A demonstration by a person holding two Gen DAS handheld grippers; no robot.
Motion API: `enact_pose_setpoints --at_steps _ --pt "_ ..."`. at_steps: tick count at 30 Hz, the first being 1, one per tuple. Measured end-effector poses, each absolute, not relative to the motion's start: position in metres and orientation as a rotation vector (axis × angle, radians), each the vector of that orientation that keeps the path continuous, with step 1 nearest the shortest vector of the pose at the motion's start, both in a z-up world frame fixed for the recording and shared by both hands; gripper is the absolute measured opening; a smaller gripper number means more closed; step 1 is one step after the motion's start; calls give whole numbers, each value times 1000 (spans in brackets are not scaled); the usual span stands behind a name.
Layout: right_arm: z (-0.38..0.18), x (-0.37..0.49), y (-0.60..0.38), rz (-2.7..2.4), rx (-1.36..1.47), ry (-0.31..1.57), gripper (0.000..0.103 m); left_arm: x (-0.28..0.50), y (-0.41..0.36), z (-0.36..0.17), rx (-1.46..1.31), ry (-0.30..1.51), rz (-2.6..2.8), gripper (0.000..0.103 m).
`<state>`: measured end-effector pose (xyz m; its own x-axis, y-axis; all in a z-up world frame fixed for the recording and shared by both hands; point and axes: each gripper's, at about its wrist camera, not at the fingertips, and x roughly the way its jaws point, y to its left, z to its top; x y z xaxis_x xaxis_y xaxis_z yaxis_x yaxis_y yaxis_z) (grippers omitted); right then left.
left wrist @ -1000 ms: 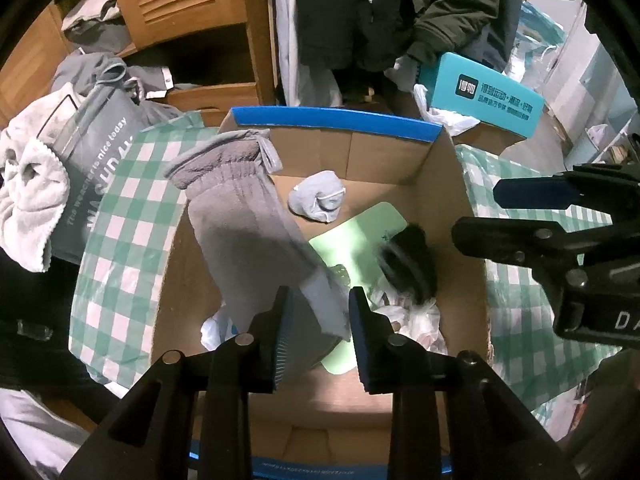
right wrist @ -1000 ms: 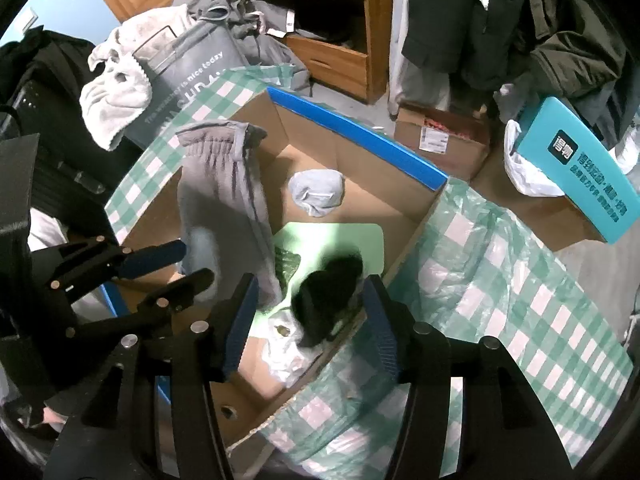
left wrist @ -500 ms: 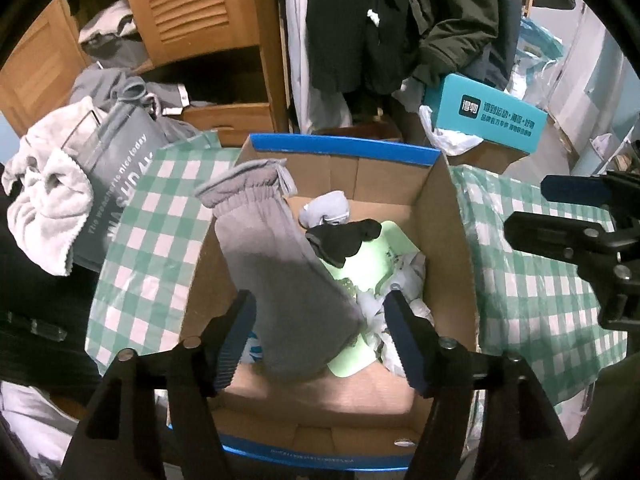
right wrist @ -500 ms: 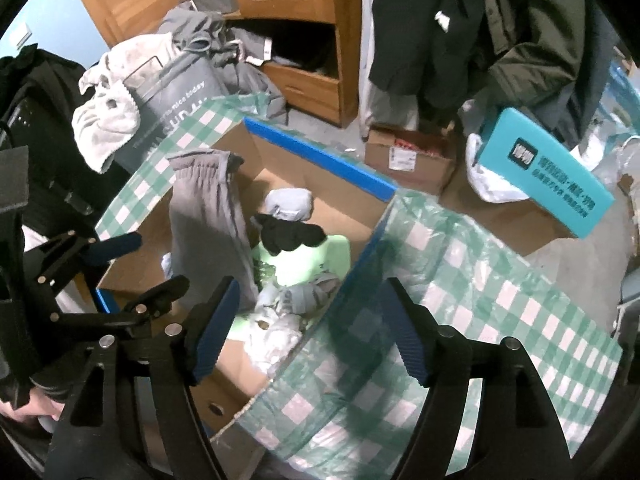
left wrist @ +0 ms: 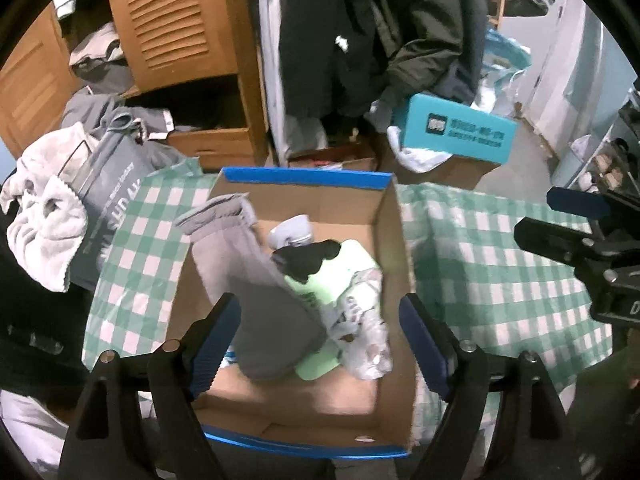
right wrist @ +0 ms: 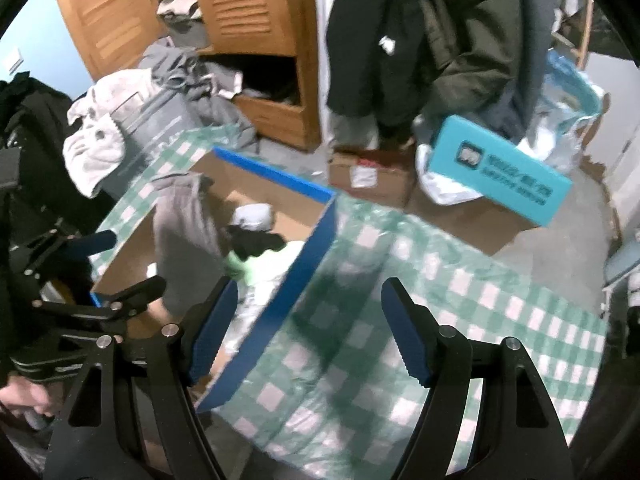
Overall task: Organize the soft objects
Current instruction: 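Withdraw both tools from the box back over the checked sheet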
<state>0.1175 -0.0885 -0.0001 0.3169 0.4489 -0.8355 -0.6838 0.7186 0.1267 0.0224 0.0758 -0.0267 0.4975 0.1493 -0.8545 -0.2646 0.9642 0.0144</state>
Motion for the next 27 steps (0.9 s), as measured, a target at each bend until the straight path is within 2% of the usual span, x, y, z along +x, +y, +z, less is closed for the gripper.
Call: enact_pose_setpoints --at_steps 16,27 --pt "18 113 -136 717 -233 886 74 23 51 -3 -111 945 248 87" --pt "8 118 -144 716 -225 912 74 28 39 -3 -97 938 223 87"
